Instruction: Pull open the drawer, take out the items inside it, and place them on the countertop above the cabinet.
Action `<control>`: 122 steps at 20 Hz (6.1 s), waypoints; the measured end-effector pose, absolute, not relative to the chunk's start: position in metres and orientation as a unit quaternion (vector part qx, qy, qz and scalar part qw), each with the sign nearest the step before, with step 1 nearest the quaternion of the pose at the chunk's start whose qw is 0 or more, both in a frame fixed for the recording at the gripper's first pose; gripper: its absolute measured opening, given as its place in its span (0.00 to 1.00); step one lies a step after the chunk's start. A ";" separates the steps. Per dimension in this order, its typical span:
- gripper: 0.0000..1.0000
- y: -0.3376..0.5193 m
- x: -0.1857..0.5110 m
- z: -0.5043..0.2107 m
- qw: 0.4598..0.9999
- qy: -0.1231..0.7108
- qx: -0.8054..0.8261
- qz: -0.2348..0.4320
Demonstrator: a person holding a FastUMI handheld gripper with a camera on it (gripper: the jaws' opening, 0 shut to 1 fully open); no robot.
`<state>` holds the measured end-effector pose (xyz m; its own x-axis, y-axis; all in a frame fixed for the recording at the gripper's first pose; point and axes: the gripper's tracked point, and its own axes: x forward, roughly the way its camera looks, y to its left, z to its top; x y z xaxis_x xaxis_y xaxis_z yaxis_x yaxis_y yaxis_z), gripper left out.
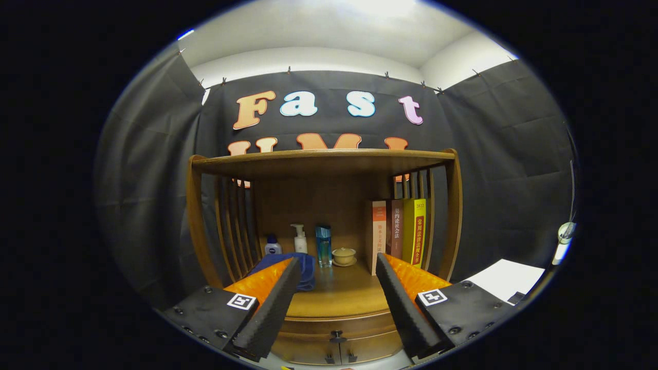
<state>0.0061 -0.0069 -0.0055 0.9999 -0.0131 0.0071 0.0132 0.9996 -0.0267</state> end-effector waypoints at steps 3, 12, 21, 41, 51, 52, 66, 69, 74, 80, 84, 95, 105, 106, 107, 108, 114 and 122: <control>0.98 -0.006 0.005 -0.005 1.000 -0.005 -0.014 -0.006; 0.98 -0.008 0.007 -0.033 1.000 0.001 -0.014 -0.004; 0.98 -0.018 0.010 -0.099 1.000 0.014 -0.013 -0.013; 0.96 -0.021 0.032 -0.318 0.994 0.104 -0.033 -0.009; 0.75 -0.020 0.039 -0.362 0.989 0.143 -0.028 -0.015; 0.64 -0.020 0.038 -0.364 0.989 0.146 -0.023 -0.014; 0.44 -0.018 0.030 -0.365 0.987 0.155 -0.043 -0.013; 0.44 -0.019 0.012 -0.362 0.987 0.156 -0.049 -0.008; 0.44 -0.021 -0.021 -0.354 0.986 0.157 -0.048 -0.001; 0.44 -0.022 -0.050 -0.349 0.986 0.162 -0.048 -0.005; 0.44 -0.023 -0.072 -0.350 0.985 0.170 -0.042 -0.005; 0.44 -0.026 -0.106 -0.351 0.980 0.198 -0.033 -0.010; 0.44 -0.030 -0.129 -0.349 0.977 0.212 -0.027 -0.018; 0.44 -0.030 -0.131 -0.349 0.976 0.214 -0.027 -0.019; 0.44 -0.031 -0.133 -0.349 0.976 0.216 -0.028 -0.021; 0.44 -0.032 -0.135 -0.349 0.975 0.218 -0.029 -0.021; 0.44 -0.033 -0.148 -0.347 0.974 0.223 -0.027 -0.022; 0.44 -0.037 -0.161 -0.344 0.975 0.221 -0.026 -0.028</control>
